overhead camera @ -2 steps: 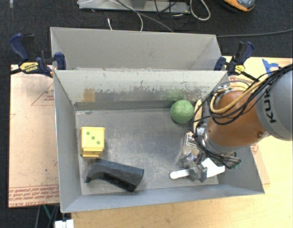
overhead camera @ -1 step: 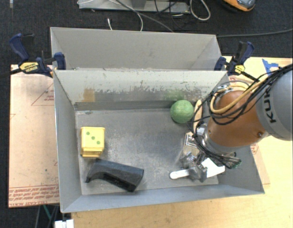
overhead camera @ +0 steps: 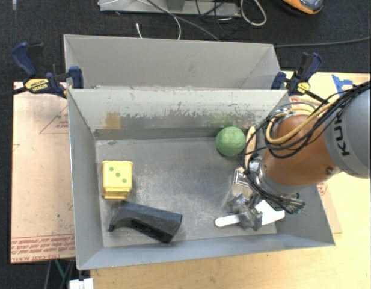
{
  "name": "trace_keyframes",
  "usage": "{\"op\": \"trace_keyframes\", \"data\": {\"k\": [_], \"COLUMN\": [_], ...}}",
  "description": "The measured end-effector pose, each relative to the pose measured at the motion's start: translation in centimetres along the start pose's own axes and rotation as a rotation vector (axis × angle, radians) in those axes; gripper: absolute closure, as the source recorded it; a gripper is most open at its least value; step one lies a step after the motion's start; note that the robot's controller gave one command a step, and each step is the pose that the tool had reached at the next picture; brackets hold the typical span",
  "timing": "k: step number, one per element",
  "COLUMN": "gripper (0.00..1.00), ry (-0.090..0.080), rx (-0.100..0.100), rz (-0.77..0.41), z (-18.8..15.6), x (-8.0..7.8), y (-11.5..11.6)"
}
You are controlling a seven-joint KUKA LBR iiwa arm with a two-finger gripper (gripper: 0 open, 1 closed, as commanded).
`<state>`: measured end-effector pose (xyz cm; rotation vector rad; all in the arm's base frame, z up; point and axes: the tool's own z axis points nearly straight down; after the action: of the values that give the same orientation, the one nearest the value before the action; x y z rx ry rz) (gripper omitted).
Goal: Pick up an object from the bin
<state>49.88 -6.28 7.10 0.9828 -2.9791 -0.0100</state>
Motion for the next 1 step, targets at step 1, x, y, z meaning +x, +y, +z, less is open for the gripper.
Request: {"op": "trace_keyframes", "data": {"k": [1], "gripper": [1.00], "ry": [0.000], "rx": [0.000], "rz": [0.000], "z": [0.00], "x": [0.00], "y": [0.00]}}
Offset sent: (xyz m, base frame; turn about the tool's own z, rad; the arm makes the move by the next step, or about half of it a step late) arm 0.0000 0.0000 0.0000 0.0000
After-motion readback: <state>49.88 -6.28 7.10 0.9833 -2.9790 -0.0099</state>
